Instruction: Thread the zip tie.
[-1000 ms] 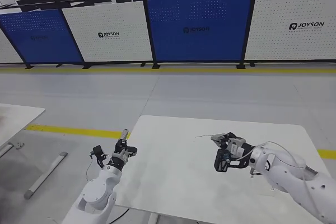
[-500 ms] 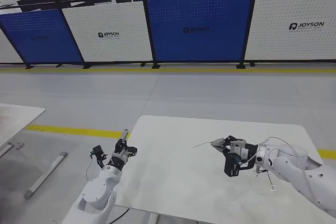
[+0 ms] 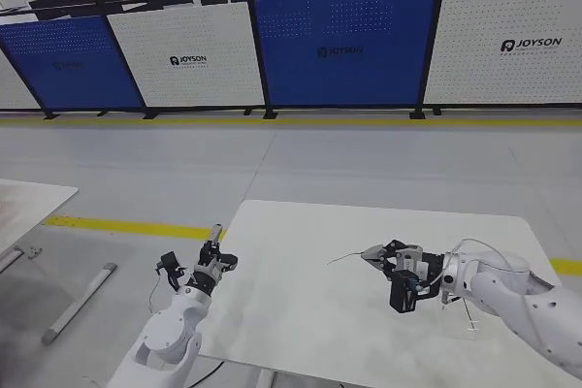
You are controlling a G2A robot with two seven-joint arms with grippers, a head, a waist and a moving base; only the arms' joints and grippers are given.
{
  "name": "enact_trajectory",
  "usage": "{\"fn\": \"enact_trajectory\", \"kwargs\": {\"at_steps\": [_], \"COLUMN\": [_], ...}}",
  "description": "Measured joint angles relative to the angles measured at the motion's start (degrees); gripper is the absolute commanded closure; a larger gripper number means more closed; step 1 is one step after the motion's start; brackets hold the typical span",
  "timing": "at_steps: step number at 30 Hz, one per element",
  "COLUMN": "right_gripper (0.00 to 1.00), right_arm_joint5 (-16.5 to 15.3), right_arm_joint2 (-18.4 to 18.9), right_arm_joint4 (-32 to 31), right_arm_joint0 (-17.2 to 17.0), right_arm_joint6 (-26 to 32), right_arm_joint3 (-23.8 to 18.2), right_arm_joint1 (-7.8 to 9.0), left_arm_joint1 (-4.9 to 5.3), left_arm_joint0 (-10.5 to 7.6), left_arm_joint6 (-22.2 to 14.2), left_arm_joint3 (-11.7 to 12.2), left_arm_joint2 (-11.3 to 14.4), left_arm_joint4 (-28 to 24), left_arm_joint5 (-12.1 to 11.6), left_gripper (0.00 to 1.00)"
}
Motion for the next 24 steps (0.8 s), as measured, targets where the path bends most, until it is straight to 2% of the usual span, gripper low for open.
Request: {"fn": "enact_trajectory", "kwargs": {"at_steps": [4,19,21,22,24], "right_gripper": [1.00,1.00,1.00,1.00,1.00], "right_arm_joint5": [-2.04,-2.01,-2.01,-2.01,-2.01], "right_arm_joint2": [0.01,0.01,0.01,0.01,0.01], "right_arm_joint4": [0.00,0.00,0.00,0.00,0.00], "right_arm_joint0": [0.02,0.03,0.03,0.03,0.03], "right_arm_joint6": [-1.12,-1.12,-1.12,-1.12,-1.12], "right_arm_joint3": [0.90,0.91,0.91,0.91,0.91], "right_arm_joint1": [-0.64,-0.62,-0.62,-0.62,-0.62], "left_arm_joint1": [0.00,0.00,0.05,0.13,0.52], "left_arm_joint0": [0.00,0.00,-0.07,0.06,0.83], "left_arm_joint6": [0.00,0.00,-1.48,-3.36,-9.20], "left_arm_joint3": [0.00,0.00,-0.48,-1.08,-3.23], "left_arm_joint2": [0.00,0.00,0.42,0.60,-0.58], "left_arm_joint4": [0.00,0.00,0.72,0.84,-0.79], "left_arm_joint5": [0.00,0.00,0.53,1.41,4.95], "left_gripper": [0.00,0.00,0.00,0.00,0.00]}}
